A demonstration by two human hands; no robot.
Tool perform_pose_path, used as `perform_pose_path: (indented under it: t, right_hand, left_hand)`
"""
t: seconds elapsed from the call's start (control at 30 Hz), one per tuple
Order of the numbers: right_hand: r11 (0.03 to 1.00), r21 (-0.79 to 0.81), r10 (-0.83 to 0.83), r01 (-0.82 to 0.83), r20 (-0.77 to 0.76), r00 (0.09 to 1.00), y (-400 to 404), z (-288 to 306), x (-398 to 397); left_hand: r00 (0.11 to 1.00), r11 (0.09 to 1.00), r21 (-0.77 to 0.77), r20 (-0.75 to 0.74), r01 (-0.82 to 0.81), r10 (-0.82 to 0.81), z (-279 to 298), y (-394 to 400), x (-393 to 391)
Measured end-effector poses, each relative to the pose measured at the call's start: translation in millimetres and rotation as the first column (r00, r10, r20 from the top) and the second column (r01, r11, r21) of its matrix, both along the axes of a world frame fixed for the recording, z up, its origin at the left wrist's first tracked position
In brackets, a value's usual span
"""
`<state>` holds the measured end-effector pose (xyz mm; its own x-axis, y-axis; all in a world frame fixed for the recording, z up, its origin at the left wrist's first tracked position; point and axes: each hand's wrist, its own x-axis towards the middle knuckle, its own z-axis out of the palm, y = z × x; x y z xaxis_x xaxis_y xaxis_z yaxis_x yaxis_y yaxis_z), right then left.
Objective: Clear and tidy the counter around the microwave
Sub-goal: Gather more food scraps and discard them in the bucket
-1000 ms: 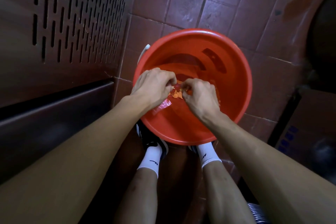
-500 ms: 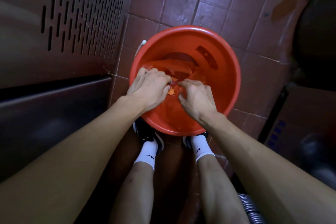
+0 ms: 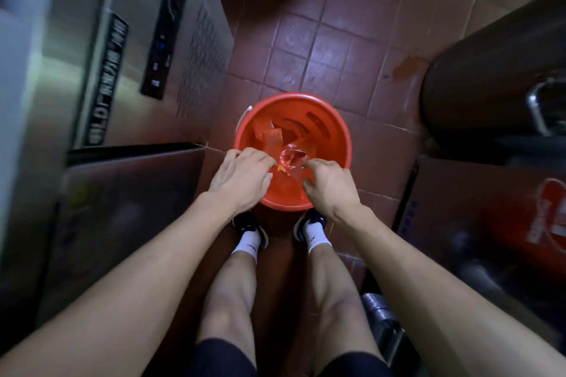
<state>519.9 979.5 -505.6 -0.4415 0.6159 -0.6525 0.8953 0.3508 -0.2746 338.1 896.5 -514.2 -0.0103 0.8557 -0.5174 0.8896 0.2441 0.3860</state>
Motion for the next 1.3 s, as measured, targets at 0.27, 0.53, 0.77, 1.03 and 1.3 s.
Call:
perform_pose_path:
  t: [0.27, 0.53, 0.77, 1.03, 1.3]
  right_hand:
    - [0.995, 0.095, 0.035, -0.028, -0.077, 0.996, -14, 157, -13]
    - [0.967, 0.229, 0.165, -0.11, -0.239, 0.957, -9, 251, -21]
    - [0.901, 0.33, 0.373, -0.28, -0.263, 0.89, -9, 316, -30]
    - [0.776, 0.385, 0.62, -0.5, -0.321, 0.716, -53, 362, -79]
    - [0.617, 0.386, 0.785, -0.686, -0.365, 0.5, -150, 391, -143]
  left_hand:
    - [0.994, 0.997, 0.017, -0.083, -0.072, 0.074, 161, -16, -11]
    - [0.932, 0.941, 0.082, -0.135, -0.327, 0.336, 270, -26, -4]
    - [0.875, 0.901, 0.176, -0.223, -0.397, 0.429, 342, -66, 9]
    - [0.704, 0.725, 0.271, -0.188, -0.633, 0.685, 387, -157, 8]
    - [0.431, 0.451, 0.341, -0.138, -0.825, 0.892, 406, -282, 4]
